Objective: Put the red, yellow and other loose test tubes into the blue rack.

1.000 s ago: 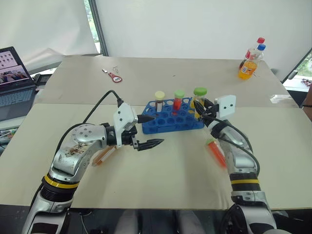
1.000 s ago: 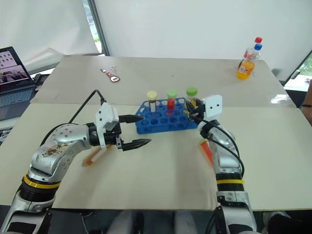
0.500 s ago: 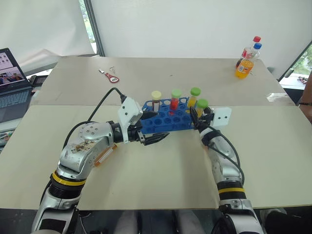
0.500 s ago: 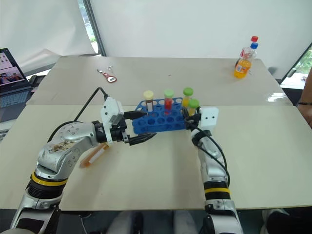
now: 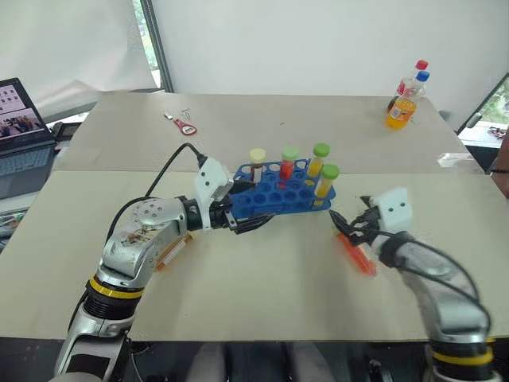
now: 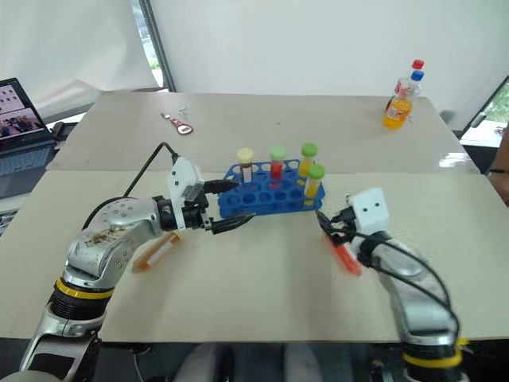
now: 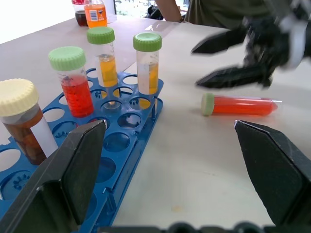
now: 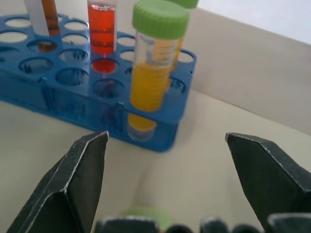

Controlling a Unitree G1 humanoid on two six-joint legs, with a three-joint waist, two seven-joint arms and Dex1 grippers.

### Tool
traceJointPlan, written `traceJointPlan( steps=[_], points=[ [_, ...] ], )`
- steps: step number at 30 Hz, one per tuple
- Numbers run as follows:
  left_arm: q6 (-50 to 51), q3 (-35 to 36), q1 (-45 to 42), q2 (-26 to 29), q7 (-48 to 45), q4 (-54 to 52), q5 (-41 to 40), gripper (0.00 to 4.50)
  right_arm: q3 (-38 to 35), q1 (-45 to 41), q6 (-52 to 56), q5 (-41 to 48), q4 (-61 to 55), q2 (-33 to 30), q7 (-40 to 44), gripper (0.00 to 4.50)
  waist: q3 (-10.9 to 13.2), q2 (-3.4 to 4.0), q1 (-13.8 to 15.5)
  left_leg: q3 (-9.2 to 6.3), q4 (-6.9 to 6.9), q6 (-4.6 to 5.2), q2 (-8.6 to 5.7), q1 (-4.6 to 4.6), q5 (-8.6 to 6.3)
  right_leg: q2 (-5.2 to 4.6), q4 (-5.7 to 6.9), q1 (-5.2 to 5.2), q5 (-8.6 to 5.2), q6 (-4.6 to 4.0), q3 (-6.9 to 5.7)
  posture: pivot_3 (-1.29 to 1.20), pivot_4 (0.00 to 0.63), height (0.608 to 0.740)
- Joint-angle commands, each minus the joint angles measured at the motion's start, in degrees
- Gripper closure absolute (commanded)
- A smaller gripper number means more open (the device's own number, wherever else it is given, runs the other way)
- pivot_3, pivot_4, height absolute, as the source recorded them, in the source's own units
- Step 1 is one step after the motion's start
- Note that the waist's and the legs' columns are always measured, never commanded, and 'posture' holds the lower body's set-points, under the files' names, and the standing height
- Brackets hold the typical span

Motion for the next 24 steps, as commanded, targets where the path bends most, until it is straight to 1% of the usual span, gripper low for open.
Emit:
traceJointPlan(
  steps=[1,4,5,9,12,15,18,19,22,24],
  points=[
    [-3.02,-0.35,-0.85,2.11,-3.96,-0.42,0.56,0.00,-1.90,-2.13,14.35,5.43,-6.13,-6.55,4.52,0.22,0.00,-0.02,0.11,0.00,-0.01,0.00,0.01,0.02,0.00,0.03,0.00,0.01,-0.01,-0.01,-0.01,0.00,0.150,0.740],
    [-3.66,-0.64,-0.65,4.99,-9.19,-1.44,-0.83,0.00,-1.02,-7.60,28.66,9.38,-4.79,-10.97,6.17,0.22,0.00,-0.02,-0.04,0.01,-0.02,0.00,0.03,0.01,0.00,0.07,-0.03,0.00,-0.02,-0.03,0.00,0.00,0.150,0.740],
    [-3.65,-0.77,-0.42,6.08,-11.05,-1.92,-1.39,0.00,-0.80,-9.89,33.44,10.53,-3.45,-11.20,6.24,0.22,0.00,-0.02,-0.10,0.01,-0.02,0.00,0.04,0.00,0.00,0.08,-0.02,-0.01,-0.02,-0.04,0.00,0.00,0.150,0.740],
    [-4.59,-1.93,0.55,9.35,-16.71,-3.69,-1.52,0.00,2.36,-16.62,43.94,12.48,1.34,-13.27,7.12,0.22,0.01,-0.02,0.26,0.00,-0.04,0.01,0.03,-0.09,0.00,0.07,-0.09,-0.05,-0.03,-0.04,-0.03,0.00,0.150,0.740],
    [-4.94,-2.52,1.51,10.83,-19.25,-5.16,-1.65,0.00,6.25,-20.59,47.45,13.40,5.84,-15.34,8.61,0.22,0.01,-0.03,0.51,0.03,-0.05,0.02,0.01,-0.17,-0.01,0.04,-0.22,-0.05,-0.02,-0.03,-0.03,0.00,0.150,0.740],
    [-6.55,-3.79,2.96,11.59,-20.80,-6.99,-0.70,0.00,13.19,-23.54,46.41,13.14,10.65,-18.40,11.10,0.22,0.01,-0.04,0.46,0.08,-0.06,0.02,0.00,-0.24,-0.01,0.02,-0.39,-0.03,-0.02,-0.01,-0.04,0.00,0.150,0.740],
    [-7.08,-4.18,3.91,10.86,-20.20,-7.74,-0.18,0.00,17.74,-26.37,45.55,13.00,14.31,-19.31,12.84,0.22,0.01,-0.04,0.38,0.10,-0.05,0.04,0.01,-0.29,-0.02,0.04,-0.46,-0.02,-0.01,0.00,-0.08,0.00,0.150,0.740],
    [-7.36,-4.21,4.29,10.83,-20.11,-7.79,-0.06,0.00,18.94,-27.05,45.50,13.05,14.88,-19.48,13.33,0.74,0.01,-0.04,0.35,0.09,-0.05,0.04,0.01,-0.31,-0.02,0.04,-0.47,-0.04,-0.01,0.00,-0.08,0.00,0.150,0.740],
    [-8.12,-4.40,5.26,10.92,-19.84,-8.13,0.35,0.00,21.23,-28.73,46.03,13.32,15.80,-19.25,14.31,1.68,0.01,-0.04,0.34,0.03,-0.06,0.06,0.02,-0.31,-0.03,0.05,-0.46,-0.06,-0.01,0.00,-0.08,0.00,0.150,0.740],
    [-8.30,-4.45,5.50,10.78,-19.54,-8.30,0.52,0.00,21.77,-29.59,46.61,13.42,16.04,-18.70,14.47,2.45,0.01,-0.03,0.33,-0.01,-0.05,0.06,0.04,-0.33,-0.03,0.06,-0.46,-0.06,-0.01,0.00,-0.09,0.00,0.150,0.740]
  ],
)
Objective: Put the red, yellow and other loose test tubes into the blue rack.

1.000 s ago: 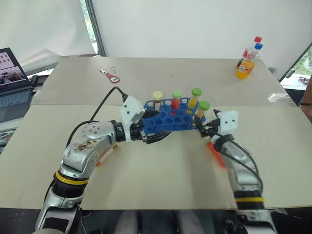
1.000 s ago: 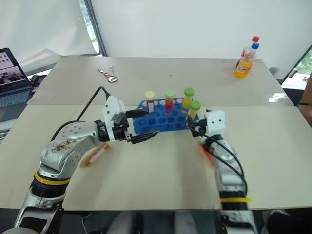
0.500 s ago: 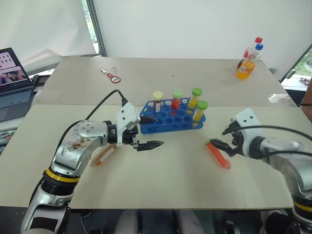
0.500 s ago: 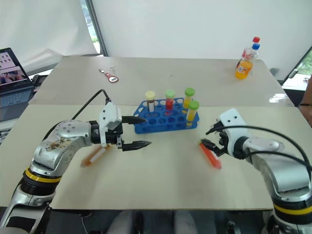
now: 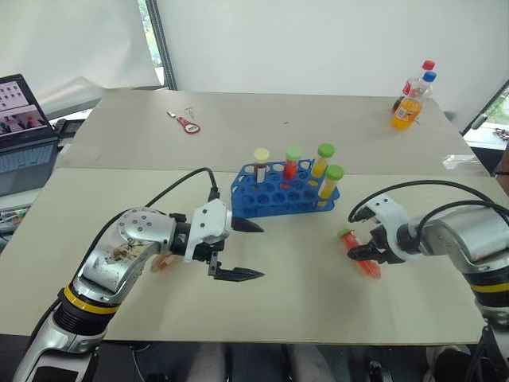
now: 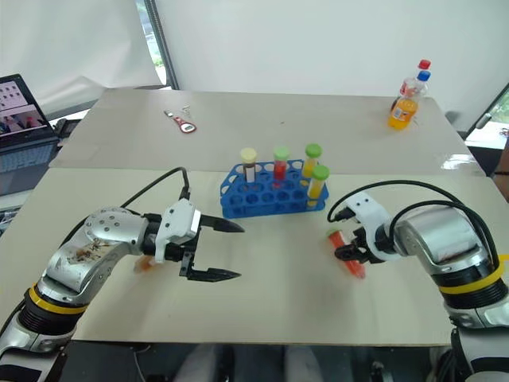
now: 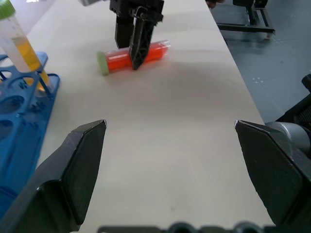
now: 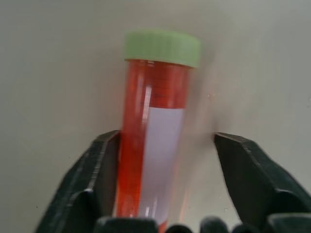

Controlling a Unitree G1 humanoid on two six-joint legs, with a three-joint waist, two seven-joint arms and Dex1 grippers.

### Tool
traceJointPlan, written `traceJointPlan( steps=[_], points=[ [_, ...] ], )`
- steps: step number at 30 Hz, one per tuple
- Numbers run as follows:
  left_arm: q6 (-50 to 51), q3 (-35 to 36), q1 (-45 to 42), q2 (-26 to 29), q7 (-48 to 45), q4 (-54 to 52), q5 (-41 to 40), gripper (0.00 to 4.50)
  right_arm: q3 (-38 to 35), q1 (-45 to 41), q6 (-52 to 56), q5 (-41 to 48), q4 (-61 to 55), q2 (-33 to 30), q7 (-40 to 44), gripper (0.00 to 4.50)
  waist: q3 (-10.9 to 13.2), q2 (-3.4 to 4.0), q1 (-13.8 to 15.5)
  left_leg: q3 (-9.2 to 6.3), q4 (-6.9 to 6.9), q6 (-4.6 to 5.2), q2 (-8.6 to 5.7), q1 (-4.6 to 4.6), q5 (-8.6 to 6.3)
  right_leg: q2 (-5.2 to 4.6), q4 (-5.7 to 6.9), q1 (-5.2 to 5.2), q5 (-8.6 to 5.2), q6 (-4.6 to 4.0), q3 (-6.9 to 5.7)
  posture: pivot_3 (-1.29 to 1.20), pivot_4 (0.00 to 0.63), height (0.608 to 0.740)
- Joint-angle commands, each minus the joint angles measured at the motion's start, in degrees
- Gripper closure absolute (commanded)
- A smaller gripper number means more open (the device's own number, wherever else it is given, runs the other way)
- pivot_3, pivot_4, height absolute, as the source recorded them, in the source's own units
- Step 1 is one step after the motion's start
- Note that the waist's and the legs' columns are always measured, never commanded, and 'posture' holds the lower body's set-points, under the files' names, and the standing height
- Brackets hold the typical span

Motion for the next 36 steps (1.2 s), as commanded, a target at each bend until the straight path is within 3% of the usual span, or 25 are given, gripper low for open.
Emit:
traceJointPlan(
  steps=[1,4,8,10,17,20,25,36],
  points=[
    [-1.60,0.45,0.12,-0.18,0.73,-2.20,0.35,0.00,0.79,-2.03,0.27,0.54,-0.22,-0.11,0.70,2.76,0.00,0.00,0.00,-0.02,0.00,0.00,0.00,0.00,0.00,-0.01,0.00,0.00,0.00,0.00,0.01,0.00,0.150,0.740],
    [-1.29,0.51,0.15,-0.45,1.20,-2.34,0.11,0.00,0.89,-2.31,0.60,0.91,-0.59,-0.28,1.11,3.50,0.00,0.00,0.07,-0.05,0.01,0.00,0.00,0.00,0.00,-0.01,0.01,0.00,0.01,0.01,0.00,0.00,0.150,0.740],
    [-1.01,1.25,0.35,-0.49,1.70,-2.06,-0.40,0.00,-0.10,-2.60,0.42,2.03,-2.38,-1.30,2.30,3.51,0.00,0.00,0.07,-0.08,0.01,0.00,-0.01,0.00,0.00,-0.02,0.00,0.01,0.01,0.02,0.00,0.00,0.150,0.740],
    [-1.24,4.10,1.10,0.05,1.73,-0.61,-1.75,0.00,-3.89,-1.67,-2.26,5.16,-9.44,-3.18,5.47,3.51,0.00,0.02,0.06,-0.08,0.01,0.00,-0.01,-0.02,0.00,-0.02,0.01,-0.03,0.01,0.02,0.00,0.00,0.150,0.740],
    [-3.51,10.79,4.92,2.32,0.02,0.84,-4.27,0.00,-17.91,3.41,-3.62,9.18,-18.95,9.63,0.35,3.51,-0.04,-0.06,-0.07,-0.24,0.00,0.02,0.12,-0.04,-0.02,0.09,0.02,-0.01,0.02,-0.01,-0.08,0.00,0.150,0.740],
    [-4.78,13.83,6.35,3.06,-0.67,1.12,-5.43,0.00,-22.09,7.12,-12.89,8.82,-21.23,17.98,-2.60,3.51,-0.03,-0.05,0.17,-0.21,0.04,0.01,0.03,-0.09,-0.01,0.00,0.03,-0.03,0.02,0.01,-0.07,0.00,0.150,0.740],
    [-5.27,16.25,7.47,3.99,-0.52,1.65,-5.94,0.00,-22.80,10.66,-28.07,5.16,-21.03,26.27,-7.06,3.51,-0.03,-0.04,0.14,-0.20,0.06,0.01,0.01,-0.11,-0.01,-0.03,0.02,-0.03,0.04,0.04,-0.07,0.00,0.150,0.740],
    [1.76,15.05,4.31,2.53,5.90,-1.03,-7.04,0.00,-13.28,14.16,-65.29,-14.37,-8.31,41.43,-19.91,3.51,-0.03,-0.04,-0.10,-0.12,0.04,-0.06,-0.02,0.03,0.03,-0.01,0.43,-0.10,0.03,0.02,-0.05,0.00,0.150,0.740]
  ],
)
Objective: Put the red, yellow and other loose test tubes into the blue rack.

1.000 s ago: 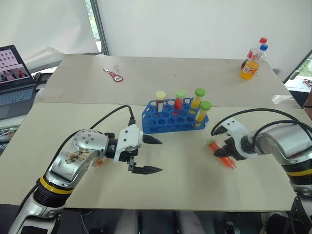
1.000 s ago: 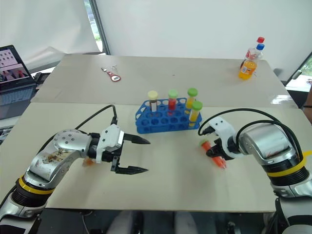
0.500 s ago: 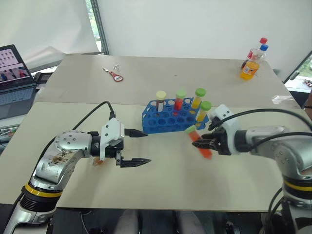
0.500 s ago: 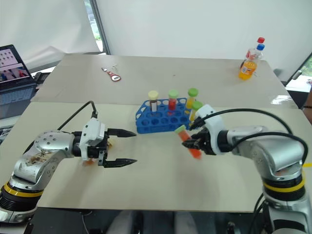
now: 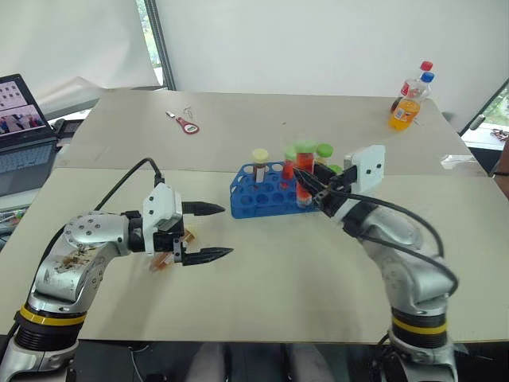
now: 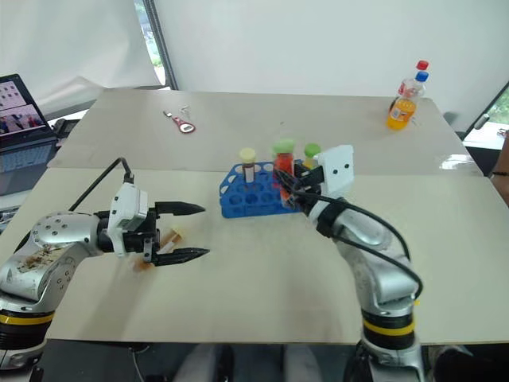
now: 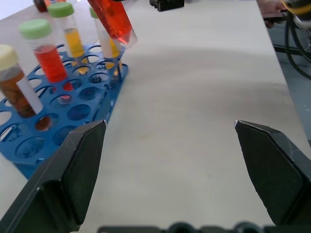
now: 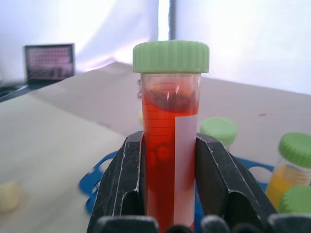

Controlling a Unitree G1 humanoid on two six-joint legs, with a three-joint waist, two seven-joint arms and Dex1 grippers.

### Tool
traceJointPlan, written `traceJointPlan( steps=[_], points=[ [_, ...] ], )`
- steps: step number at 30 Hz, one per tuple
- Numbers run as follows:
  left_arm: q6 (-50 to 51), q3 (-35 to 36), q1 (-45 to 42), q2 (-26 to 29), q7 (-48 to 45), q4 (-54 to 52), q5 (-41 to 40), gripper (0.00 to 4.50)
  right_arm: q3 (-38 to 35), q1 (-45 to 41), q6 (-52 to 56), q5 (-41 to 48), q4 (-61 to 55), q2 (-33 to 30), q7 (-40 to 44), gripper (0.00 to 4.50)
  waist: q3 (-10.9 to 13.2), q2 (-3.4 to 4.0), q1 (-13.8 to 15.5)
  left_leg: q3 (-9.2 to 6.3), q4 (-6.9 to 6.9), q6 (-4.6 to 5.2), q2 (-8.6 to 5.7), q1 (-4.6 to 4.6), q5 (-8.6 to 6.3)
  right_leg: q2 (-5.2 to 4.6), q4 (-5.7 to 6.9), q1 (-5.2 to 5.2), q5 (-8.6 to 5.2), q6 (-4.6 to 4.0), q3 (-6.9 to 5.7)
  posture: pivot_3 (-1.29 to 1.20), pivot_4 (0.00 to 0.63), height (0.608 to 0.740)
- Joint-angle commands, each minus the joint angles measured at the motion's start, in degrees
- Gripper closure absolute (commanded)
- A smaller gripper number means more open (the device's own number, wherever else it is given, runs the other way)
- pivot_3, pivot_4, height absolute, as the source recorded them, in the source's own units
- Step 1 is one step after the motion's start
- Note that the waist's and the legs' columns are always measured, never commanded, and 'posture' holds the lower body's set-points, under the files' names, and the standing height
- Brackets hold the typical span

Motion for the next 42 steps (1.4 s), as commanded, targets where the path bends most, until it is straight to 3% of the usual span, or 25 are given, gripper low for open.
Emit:
traceJointPlan(
  steps=[1,9,18,33,35,40,42],
  points=[
    [1.22,-0.30,-2.06,-1.11,2.56,-2.44,-1.30,0.00,2.15,-0.01,-10.86,-5.01,4.23,1.89,-2.37,3.51,0.00,0.00,0.01,0.01,0.00,-0.01,0.00,0.00,0.01,-0.01,0.00,0.00,0.00,0.00,0.00,0.00,0.150,0.740],
    [1.68,-0.72,-2.81,-1.24,3.49,-2.79,-1.72,0.00,4.30,-1.46,-23.95,-11.06,17.08,7.66,-7.07,3.51,0.00,0.01,-0.44,0.01,-0.05,-0.04,0.02,0.10,0.02,0.01,0.05,0.00,-0.02,-0.05,0.02,0.00,0.150,0.740],
    [2.94,-1.33,-3.73,-1.56,4.62,-3.68,-2.50,0.00,2.22,-2.99,-31.13,-12.84,27.89,10.75,-12.23,3.51,0.00,0.01,-0.51,-0.02,-0.06,-0.06,0.02,0.18,0.03,-0.01,0.08,0.04,-0.02,-0.06,0.03,0.00,0.150,0.740],
    [7.65,-0.73,-6.41,-4.14,10.36,-4.23,-4.90,0.00,3.58,-1.11,-36.82,-14.72,31.51,14.76,-15.06,3.51,0.00,0.01,-0.88,-0.06,-0.06,-0.08,0.01,0.21,0.04,-0.01,0.31,0.07,-0.01,-0.06,0.04,0.00,0.150,0.740],
    [8.16,-0.62,-6.66,-4.36,11.16,-4.01,-4.99,0.00,3.85,-0.19,-36.79,-14.32,30.62,14.63,-14.08,2.46,0.00,0.01,-1.02,-0.07,-0.07,-0.08,0.01,0.21,0.04,-0.01,0.31,0.07,-0.01,-0.06,0.03,0.00,0.150,0.740],
    [8.82,0.17,-6.52,-3.19,12.55,-3.69,-3.90,0.00,5.66,3.75,-30.80,-15.36,23.41,11.44,-11.01,0.80,0.01,0.01,-1.35,-0.08,-0.10,-0.08,0.02,0.18,0.04,-0.02,0.34,0.06,-0.01,-0.06,0.04,0.00,0.150,0.740],
    [10.25,0.67,-7.49,-1.70,13.68,-3.10,-3.13,0.00,5.94,6.79,-25.43,-14.97,16.67,8.37,-8.74,0.80,0.01,0.02,-1.31,-0.08,-0.10,-0.08,0.02,0.17,0.04,-0.02,0.34,0.05,-0.01,-0.06,0.04,0.00,0.150,0.740]
  ],
)
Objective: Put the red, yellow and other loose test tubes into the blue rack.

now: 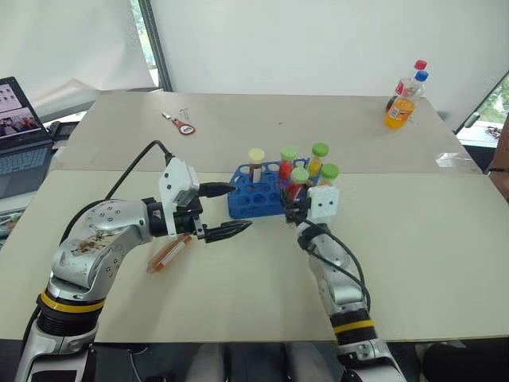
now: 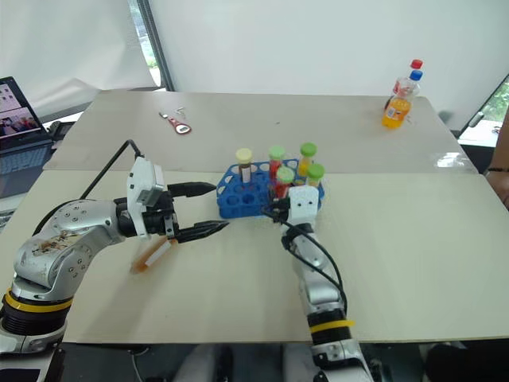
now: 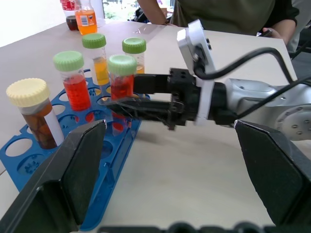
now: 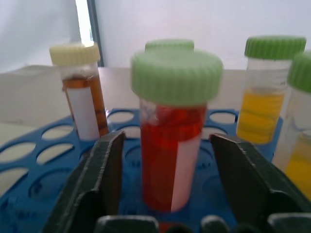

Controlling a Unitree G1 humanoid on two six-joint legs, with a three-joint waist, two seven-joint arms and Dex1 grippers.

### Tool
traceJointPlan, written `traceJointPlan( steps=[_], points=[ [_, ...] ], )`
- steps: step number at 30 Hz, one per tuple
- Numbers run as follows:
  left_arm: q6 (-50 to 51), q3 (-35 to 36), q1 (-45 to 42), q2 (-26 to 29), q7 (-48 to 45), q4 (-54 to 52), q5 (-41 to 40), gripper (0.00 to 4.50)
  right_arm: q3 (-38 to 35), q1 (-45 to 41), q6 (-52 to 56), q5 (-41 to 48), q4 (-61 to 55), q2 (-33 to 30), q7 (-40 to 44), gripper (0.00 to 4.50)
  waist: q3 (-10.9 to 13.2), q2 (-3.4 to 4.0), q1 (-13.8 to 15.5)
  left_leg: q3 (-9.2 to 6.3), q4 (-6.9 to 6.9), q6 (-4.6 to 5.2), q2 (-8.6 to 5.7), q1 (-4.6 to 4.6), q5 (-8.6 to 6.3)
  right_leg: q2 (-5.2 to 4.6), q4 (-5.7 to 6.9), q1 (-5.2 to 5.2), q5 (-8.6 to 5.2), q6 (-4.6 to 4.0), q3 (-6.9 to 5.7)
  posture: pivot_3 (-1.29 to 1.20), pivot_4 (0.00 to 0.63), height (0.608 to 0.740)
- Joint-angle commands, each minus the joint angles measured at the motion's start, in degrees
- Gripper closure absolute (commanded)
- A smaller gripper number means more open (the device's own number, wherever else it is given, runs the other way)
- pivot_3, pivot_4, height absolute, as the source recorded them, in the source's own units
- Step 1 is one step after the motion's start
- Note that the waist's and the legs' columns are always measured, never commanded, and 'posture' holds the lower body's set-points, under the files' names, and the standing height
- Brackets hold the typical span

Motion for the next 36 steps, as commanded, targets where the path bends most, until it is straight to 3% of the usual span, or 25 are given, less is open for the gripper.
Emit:
traceJointPlan(
  steps=[1,7,10,13,19,29,32,36],
  points=[
    [2.12,2.74,-2.05,3.01,1.73,-0.56,0.53,0.00,0.65,3.35,7.67,0.09,-13.03,-4.58,3.89,0.80,0.00,0.00,0.05,-0.02,0.00,0.00,0.00,0.00,0.00,0.00,0.00,0.00,0.00,0.00,0.00,0.00,0.150,0.740],
    [8.82,1.20,-4.41,12.56,-0.58,0.17,1.84,0.00,-0.73,9.78,21.00,6.03,-30.19,-15.95,14.13,0.80,0.01,-0.01,-0.04,0.00,0.00,0.00,-0.01,0.06,0.00,0.03,-0.26,0.02,-0.03,-0.01,0.00,0.00,0.150,0.740],
    [15.12,-2.38,-5.20,21.11,-3.95,0.51,3.48,0.00,-3.04,8.90,31.00,19.59,-39.43,-28.07,29.11,0.80,0.07,-0.02,-0.12,0.02,0.01,0.01,0.00,0.05,0.00,0.04,-0.27,0.02,-0.06,-0.02,0.00,0.00,0.150,0.740],
    [19.60,-6.59,-5.72,25.82,-5.11,1.75,5.38,0.00,-5.71,3.33,40.72,32.84,-42.43,-38.04,39.03,0.80,0.12,-0.09,-0.25,0.06,0.01,0.02,0.04,0.13,-0.01,0.07,-0.30,0.08,-0.09,-0.03,0.03,0.00,0.150,0.740],
    [23.11,-13.28,-7.64,26.61,-5.56,4.04,8.92,0.00,-5.78,-5.89,49.28,43.70,-41.15,-47.47,47.15,0.80,0.18,-0.26,0.78,0.09,-0.01,0.03,0.09,0.13,-0.01,0.17,-0.30,0.09,-0.14,-0.11,-0.04,0.00,0.150,0.740],
    [20.77,-22.09,-12.20,19.18,-6.44,13.02,16.82,0.00,-5.83,-11.12,53.38,48.04,-39.06,-49.22,47.23,0.80,0.24,-0.37,2.17,0.40,0.10,0.03,0.01,-0.08,-0.01,0.09,-0.33,0.01,-0.14,-0.10,-0.04,0.00,0.150,0.740],
    [19.43,-23.04,-12.04,17.71,-6.30,14.63,18.70,0.78,-6.18,-11.13,53.66,48.68,-39.80,-49.80,46.84,0.77,0.26,-0.39,2.14,0.38,0.11,0.04,0.03,-0.10,-0.01,0.11,-0.30,-0.03,-0.14,-0.10,-0.04,0.00,0.150,0.740],
    [19.20,-23.62,-12.82,16.46,-7.12,14.38,19.99,2.67,-7.35,-11.01,54.81,50.27,-40.57,-50.91,46.39,0.77,0.26,-0.39,2.13,0.38,0.11,0.04,0.03,-0.09,-0.01,0.10,-0.28,-0.03,-0.14,-0.10,-0.04,0.00,0.150,0.740]
  ],
)
